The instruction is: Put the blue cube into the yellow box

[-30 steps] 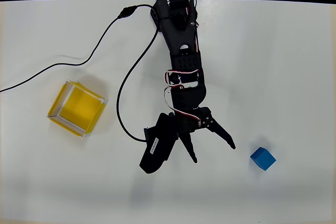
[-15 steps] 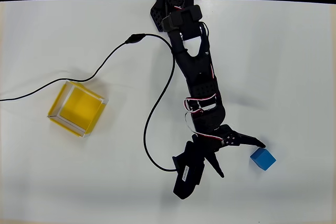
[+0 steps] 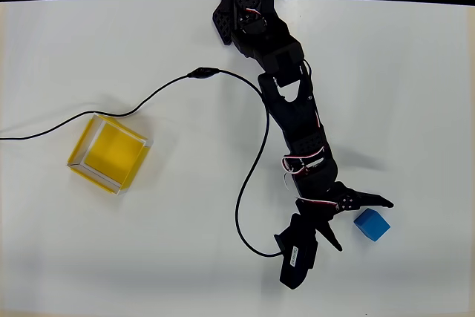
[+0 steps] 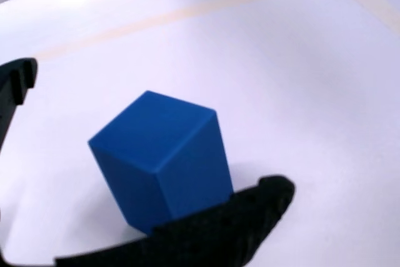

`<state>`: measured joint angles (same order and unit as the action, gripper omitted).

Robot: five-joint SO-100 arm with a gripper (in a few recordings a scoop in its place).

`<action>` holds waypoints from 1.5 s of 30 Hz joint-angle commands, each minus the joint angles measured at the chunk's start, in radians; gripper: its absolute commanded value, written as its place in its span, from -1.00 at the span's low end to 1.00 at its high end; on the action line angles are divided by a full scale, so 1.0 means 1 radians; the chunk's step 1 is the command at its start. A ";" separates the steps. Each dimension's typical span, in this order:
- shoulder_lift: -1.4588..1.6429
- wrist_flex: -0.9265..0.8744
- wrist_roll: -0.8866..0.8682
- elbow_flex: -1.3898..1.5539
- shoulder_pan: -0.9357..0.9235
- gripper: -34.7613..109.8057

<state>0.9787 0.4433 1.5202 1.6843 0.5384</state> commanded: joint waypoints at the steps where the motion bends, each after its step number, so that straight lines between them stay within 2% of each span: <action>1: 0.035 0.048 0.009 -0.144 0.020 0.46; 17: -0.130 0.035 0.015 -0.302 0.084 0.35; 32: -0.204 -0.012 0.075 -0.367 0.104 0.13; 45: -0.201 -0.020 0.183 -0.373 0.106 -0.15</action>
<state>0.6949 0.4019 1.6736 1.3990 0.6228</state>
